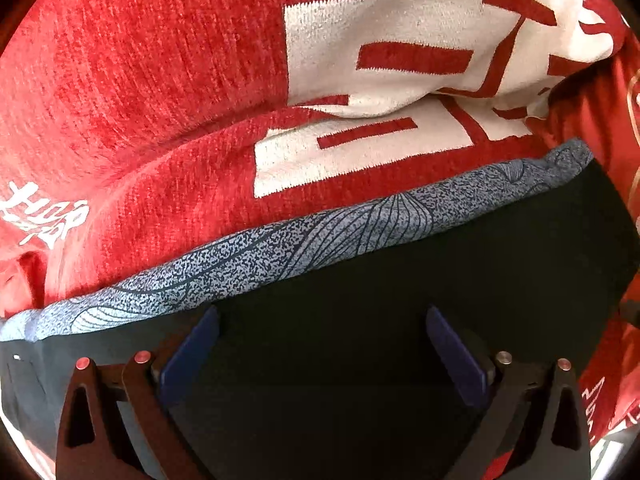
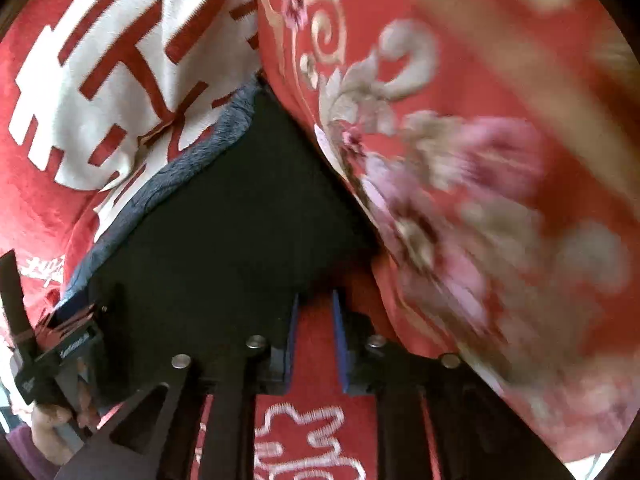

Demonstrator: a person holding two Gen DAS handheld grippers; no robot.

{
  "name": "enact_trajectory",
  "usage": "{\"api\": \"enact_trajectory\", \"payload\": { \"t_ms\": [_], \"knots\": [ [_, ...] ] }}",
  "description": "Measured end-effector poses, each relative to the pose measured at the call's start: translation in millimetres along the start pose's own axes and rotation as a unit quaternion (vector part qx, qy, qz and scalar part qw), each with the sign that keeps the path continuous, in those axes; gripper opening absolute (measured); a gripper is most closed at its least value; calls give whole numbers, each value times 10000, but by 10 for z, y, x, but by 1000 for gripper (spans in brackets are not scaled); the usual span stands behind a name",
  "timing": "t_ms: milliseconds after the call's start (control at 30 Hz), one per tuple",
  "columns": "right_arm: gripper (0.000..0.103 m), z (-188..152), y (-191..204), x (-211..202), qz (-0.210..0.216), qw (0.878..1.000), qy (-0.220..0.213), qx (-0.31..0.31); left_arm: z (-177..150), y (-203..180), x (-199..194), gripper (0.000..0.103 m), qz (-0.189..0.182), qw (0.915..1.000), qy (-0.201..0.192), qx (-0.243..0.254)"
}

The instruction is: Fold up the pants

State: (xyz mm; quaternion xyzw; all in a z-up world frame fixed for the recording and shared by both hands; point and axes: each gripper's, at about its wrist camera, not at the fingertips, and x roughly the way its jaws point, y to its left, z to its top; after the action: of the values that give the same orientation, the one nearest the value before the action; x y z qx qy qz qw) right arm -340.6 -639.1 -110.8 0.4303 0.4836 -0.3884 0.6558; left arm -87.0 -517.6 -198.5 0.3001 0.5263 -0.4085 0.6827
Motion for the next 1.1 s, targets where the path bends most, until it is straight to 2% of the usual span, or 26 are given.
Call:
{"api": "enact_trajectory", "payload": {
  "t_ms": [67,133,200,267,400,467,533,633,667,733,800,967,1000,1100],
  "knots": [
    [21,-66,87,-181,77,9997,-196,-124,-23,46,1,103,-27,10000,65,0],
    [24,-79,261,-312,175,9979,-356,-512,4,42,3,103,4,9999,158,-20],
    [46,-13,490,-334,224,9941,-459,-960,7,75,-6,103,25,9998,217,-43],
    [54,81,641,-272,348,9921,-463,-1109,54,145,22,103,3,9997,254,-39],
    [54,330,809,63,518,9921,-198,-1122,97,177,-30,103,22,9995,319,-77],
    [54,392,813,253,423,9926,24,-1140,44,240,-147,103,107,9992,318,-216],
    [54,421,716,334,272,9941,84,-1051,-33,335,-276,103,133,9989,281,-343],
    [54,446,485,209,338,9987,-83,-375,-164,552,-471,103,250,9983,191,-490],
    [55,439,411,147,391,9992,-54,-88,-200,643,-528,103,293,9980,149,-539],
    [65,426,377,118,488,9987,47,139,-257,855,-647,103,469,9968,36,-642],
    [71,318,434,45,567,9983,100,88,-269,1066,-673,103,667,9951,-30,-727],
    [72,-136,893,20,793,9941,298,-671,-348,1658,-449,103,1295,9843,-74,-1200],
    [73,-204,971,28,809,9934,321,-751,-368,1776,-351,103,1434,9816,15,-1261],
    [74,-390,1198,98,982,9908,468,-804,-472,2106,-295,103,858,9785,98,-1873]
  ]
}}
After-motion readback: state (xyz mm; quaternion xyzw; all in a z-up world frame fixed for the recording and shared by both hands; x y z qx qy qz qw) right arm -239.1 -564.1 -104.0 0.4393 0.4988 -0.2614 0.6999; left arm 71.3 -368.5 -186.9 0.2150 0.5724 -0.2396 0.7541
